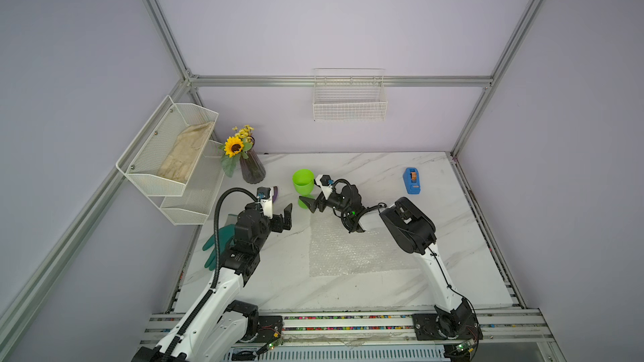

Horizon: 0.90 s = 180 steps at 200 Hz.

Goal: Wrap wine glasses in bubble wrap
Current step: Pick up the wine glass at the center of the board.

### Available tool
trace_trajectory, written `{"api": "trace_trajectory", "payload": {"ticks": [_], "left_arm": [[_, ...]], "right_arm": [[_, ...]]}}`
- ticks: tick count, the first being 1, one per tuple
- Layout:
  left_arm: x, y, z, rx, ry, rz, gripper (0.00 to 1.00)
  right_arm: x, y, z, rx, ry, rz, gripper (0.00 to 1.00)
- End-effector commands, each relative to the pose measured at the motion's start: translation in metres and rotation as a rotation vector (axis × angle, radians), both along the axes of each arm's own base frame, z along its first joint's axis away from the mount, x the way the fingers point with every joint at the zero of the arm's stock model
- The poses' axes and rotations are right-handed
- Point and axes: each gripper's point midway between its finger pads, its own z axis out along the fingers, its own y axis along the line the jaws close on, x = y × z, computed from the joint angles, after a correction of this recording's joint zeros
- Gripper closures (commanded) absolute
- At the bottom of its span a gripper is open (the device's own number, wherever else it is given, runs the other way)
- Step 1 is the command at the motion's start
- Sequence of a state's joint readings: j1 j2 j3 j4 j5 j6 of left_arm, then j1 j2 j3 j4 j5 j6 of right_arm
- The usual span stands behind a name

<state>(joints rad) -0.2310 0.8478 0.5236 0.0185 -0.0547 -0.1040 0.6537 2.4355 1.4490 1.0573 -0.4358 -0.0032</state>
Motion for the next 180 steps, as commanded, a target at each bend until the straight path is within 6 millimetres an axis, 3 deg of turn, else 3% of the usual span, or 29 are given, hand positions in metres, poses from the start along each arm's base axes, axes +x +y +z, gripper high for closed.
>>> {"api": "trace_trajectory", "payload": {"ticks": [1,51,88,111,142,166,180], "left_arm": [[-0.001,0.005,0.017,-0.018,-0.024,0.026,0.0],[-0.008,0.011,0.011,0.0,-0.003,0.048,0.0],[-0.008,0.01,0.009,-0.003,0.003,0.047,0.0],[-0.008,0.013,0.006,-0.007,0.014,0.063,0.0],[-0.003,0.019,0.0,-0.048,0.078,0.125,0.0],[0.003,0.029,-0.018,-0.135,0.235,0.26,0.01],[0.006,0.015,-0.034,-0.168,0.356,0.228,0.02]], "right_arm": [[0.002,0.015,0.014,0.04,-0.052,0.034,0.03],[0.006,0.024,0.014,0.08,-0.045,0.05,0.06],[0.008,0.025,0.026,0.108,-0.052,0.052,0.22],[0.004,0.021,0.04,0.118,-0.062,0.046,0.25],[-0.001,0.0,0.081,0.134,-0.037,-0.019,0.25],[0.001,-0.034,0.111,0.147,0.068,-0.123,0.25],[0.004,-0.057,0.123,0.16,0.157,-0.193,0.26]]}}
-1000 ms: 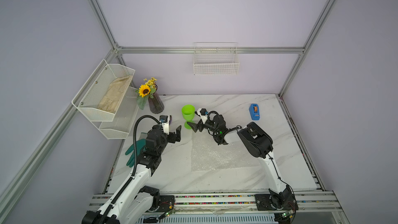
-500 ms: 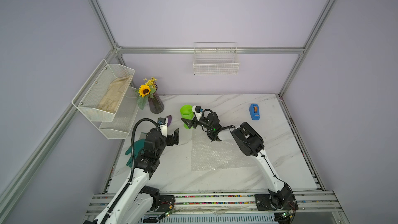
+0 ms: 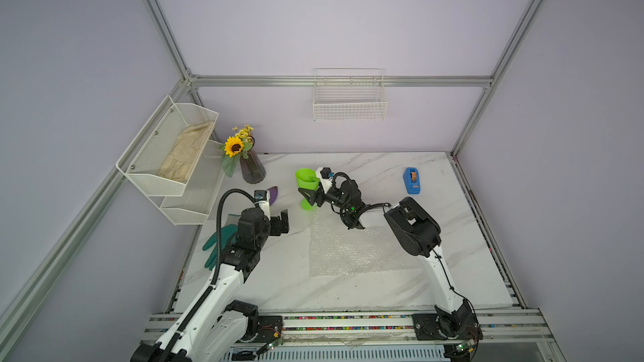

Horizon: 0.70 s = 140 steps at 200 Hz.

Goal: Wrap wine glasses in bubble wrap
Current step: Pick up the wine glass at the center of the board, then pick up the bubble wrap from the center of the board.

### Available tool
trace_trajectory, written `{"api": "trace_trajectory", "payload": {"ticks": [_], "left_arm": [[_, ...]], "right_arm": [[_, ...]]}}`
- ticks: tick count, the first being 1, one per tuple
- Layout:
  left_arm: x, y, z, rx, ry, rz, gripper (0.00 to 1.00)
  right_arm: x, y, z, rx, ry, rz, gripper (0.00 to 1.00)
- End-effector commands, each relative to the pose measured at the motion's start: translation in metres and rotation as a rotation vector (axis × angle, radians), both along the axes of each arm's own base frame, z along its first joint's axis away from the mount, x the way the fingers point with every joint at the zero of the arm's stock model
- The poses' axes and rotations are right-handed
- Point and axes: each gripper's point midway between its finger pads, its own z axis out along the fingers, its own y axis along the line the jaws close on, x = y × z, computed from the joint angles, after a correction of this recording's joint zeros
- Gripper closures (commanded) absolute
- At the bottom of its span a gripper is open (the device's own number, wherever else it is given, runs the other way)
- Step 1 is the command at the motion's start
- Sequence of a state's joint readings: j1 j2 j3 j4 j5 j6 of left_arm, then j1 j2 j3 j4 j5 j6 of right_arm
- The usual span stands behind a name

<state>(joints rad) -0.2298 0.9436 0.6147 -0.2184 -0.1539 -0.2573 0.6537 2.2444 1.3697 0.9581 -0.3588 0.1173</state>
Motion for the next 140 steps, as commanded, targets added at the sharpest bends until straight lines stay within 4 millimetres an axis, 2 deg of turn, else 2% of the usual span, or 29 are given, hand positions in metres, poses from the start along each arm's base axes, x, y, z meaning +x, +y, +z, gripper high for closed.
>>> {"api": "trace_trajectory", "payload": {"ticks": [1,27,63,68,72,87,127,140], "left_arm": [[0.009,-0.005,0.003,-0.127,0.115,0.077,0.02],[0.016,-0.051,-0.026,-0.283,0.281,-0.065,0.09],[0.015,-0.102,-0.061,-0.344,0.45,-0.22,0.16],[0.015,-0.107,-0.063,-0.352,0.463,-0.237,0.16],[0.014,-0.11,-0.076,-0.356,0.506,-0.241,0.17],[0.012,-0.121,-0.091,-0.389,0.573,-0.264,0.17],[0.005,-0.149,-0.108,-0.455,0.666,-0.32,0.26],[0.001,-0.156,-0.115,-0.462,0.696,-0.328,0.32]], "right_arm": [[0.006,-0.041,0.065,0.086,0.065,-0.129,0.26],[0.0,-0.081,0.08,0.07,0.23,-0.217,0.26],[-0.015,-0.132,0.093,-0.01,0.368,-0.361,0.26],[-0.018,-0.138,0.093,-0.018,0.388,-0.377,0.27],[-0.021,-0.143,0.095,-0.022,0.399,-0.383,0.27],[-0.034,-0.155,0.099,-0.037,0.421,-0.4,0.27],[-0.065,-0.182,0.112,-0.036,0.437,-0.441,0.28],[-0.069,-0.185,0.106,-0.046,0.46,-0.451,0.28]]}}
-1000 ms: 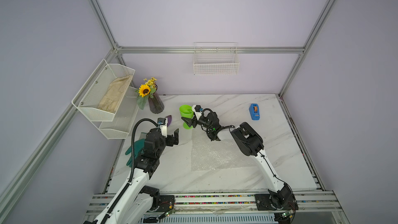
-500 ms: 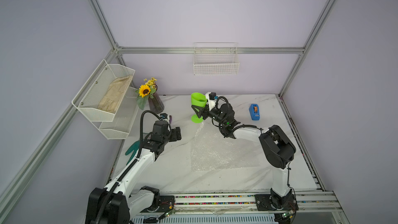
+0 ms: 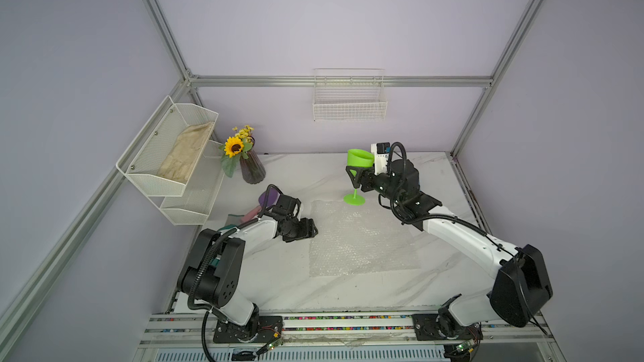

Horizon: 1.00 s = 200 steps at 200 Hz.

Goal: Wrap wine glasses in bubble wrap
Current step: Pick up the bubble wrap from the center of the board.

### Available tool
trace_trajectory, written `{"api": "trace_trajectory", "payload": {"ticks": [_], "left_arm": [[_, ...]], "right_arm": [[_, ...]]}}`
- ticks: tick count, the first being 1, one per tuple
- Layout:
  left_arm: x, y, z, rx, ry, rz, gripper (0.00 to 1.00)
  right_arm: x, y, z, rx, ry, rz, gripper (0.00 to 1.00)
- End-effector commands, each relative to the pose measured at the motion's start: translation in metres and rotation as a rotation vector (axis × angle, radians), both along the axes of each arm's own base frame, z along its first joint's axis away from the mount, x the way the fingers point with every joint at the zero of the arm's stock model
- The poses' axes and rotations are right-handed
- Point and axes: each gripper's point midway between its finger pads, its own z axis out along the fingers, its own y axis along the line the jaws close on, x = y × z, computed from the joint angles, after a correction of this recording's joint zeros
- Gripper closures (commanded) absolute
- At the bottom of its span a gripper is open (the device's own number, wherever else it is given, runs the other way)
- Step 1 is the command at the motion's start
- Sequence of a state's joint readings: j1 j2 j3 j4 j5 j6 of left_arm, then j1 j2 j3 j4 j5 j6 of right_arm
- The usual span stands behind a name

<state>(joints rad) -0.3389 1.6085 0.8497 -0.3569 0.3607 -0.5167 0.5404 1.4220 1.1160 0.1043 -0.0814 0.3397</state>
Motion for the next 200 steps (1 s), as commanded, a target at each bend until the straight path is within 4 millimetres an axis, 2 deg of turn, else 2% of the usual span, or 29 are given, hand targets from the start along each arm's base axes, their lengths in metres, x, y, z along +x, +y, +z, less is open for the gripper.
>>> {"api": "trace_trajectory", "payload": {"ticks": [1,4,8,22,35,44,67,84,102,142,163,200], "left_arm": [[0.011,-0.03,0.021,-0.103,-0.012,-0.034,0.32],[0.01,-0.031,0.02,-0.105,-0.007,-0.036,0.35],[0.009,-0.032,0.018,-0.105,0.0,-0.039,0.38],[0.006,-0.035,0.013,-0.109,0.017,-0.05,0.49],[0.004,-0.035,0.013,-0.112,0.018,-0.062,0.67],[0.003,-0.035,0.017,-0.111,0.003,-0.073,0.78],[0.002,-0.025,0.035,-0.081,-0.046,-0.097,0.92],[-0.001,-0.016,0.051,-0.073,-0.062,-0.118,0.95],[-0.005,-0.005,0.063,-0.076,-0.049,-0.146,0.97],[-0.01,0.012,0.08,-0.054,0.003,-0.196,0.97],[-0.008,0.012,0.089,-0.075,0.001,-0.205,0.97],[-0.011,0.01,0.095,-0.083,0.01,-0.241,0.98]], "right_arm": [[-0.01,-0.014,-0.013,-0.021,0.077,-0.046,0.28],[-0.014,-0.017,-0.003,-0.006,0.064,-0.048,0.28],[-0.016,-0.018,-0.003,-0.002,0.072,-0.05,0.28],[-0.018,-0.019,-0.01,-0.01,0.132,-0.056,0.28],[-0.021,-0.017,-0.021,-0.025,0.208,-0.049,0.28],[-0.022,-0.012,-0.042,-0.027,0.311,-0.039,0.29],[-0.039,0.007,-0.085,-0.04,0.558,0.05,0.32],[-0.057,0.019,-0.115,-0.062,0.723,0.136,0.34],[-0.071,0.033,-0.135,-0.032,0.832,0.22,0.35],[-0.085,0.066,-0.195,-0.051,1.005,0.288,0.35],[-0.083,0.075,-0.223,-0.082,1.053,0.245,0.35],[-0.061,0.084,-0.241,-0.034,1.028,0.179,0.35]]}}
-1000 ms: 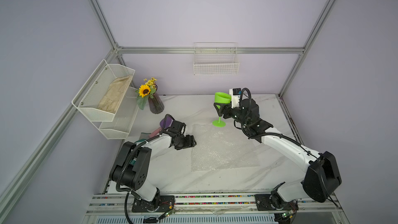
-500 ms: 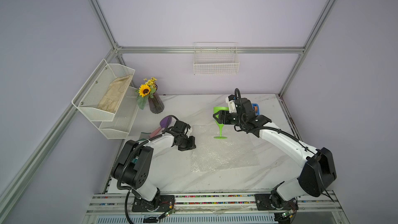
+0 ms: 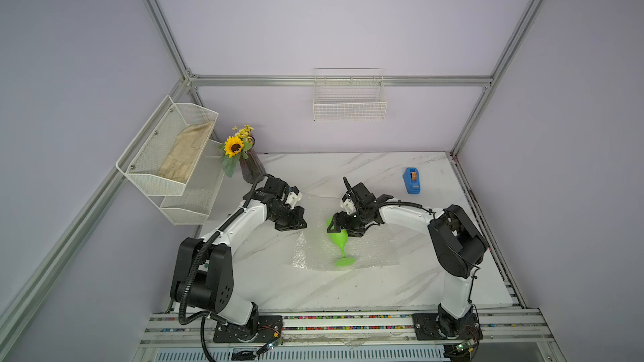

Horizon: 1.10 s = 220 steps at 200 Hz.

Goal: Wrap wine glasses in bubble wrap
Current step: Pick up the bubble wrap from the center of the board, then place the wine glass on the bubble wrap.

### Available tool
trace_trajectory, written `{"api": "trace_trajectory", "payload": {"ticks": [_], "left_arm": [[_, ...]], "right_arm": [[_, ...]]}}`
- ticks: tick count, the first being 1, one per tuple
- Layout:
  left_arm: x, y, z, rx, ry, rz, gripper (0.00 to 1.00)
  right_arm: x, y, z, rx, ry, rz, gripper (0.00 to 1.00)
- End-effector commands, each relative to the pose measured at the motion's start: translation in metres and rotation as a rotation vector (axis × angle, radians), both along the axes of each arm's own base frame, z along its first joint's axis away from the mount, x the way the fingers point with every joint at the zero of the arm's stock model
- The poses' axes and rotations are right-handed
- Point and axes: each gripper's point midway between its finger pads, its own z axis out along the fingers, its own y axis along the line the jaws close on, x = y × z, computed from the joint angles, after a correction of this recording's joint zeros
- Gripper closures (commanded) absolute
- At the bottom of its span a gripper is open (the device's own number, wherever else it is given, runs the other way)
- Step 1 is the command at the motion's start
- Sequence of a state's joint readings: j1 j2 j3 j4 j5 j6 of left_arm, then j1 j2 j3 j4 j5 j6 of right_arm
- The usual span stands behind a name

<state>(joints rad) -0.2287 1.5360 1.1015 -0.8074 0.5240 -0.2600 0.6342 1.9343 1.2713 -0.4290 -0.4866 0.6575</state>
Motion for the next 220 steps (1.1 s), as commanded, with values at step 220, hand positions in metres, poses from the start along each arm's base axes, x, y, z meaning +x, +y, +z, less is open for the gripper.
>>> {"api": "trace_trajectory", "payload": {"ticks": [220], "left_arm": [[0.023,-0.013,0.044,0.039,-0.072,-0.186,1.0]], "right_arm": [[0.046,0.01,0.027,-0.07,-0.138,0.001,0.03]]}}
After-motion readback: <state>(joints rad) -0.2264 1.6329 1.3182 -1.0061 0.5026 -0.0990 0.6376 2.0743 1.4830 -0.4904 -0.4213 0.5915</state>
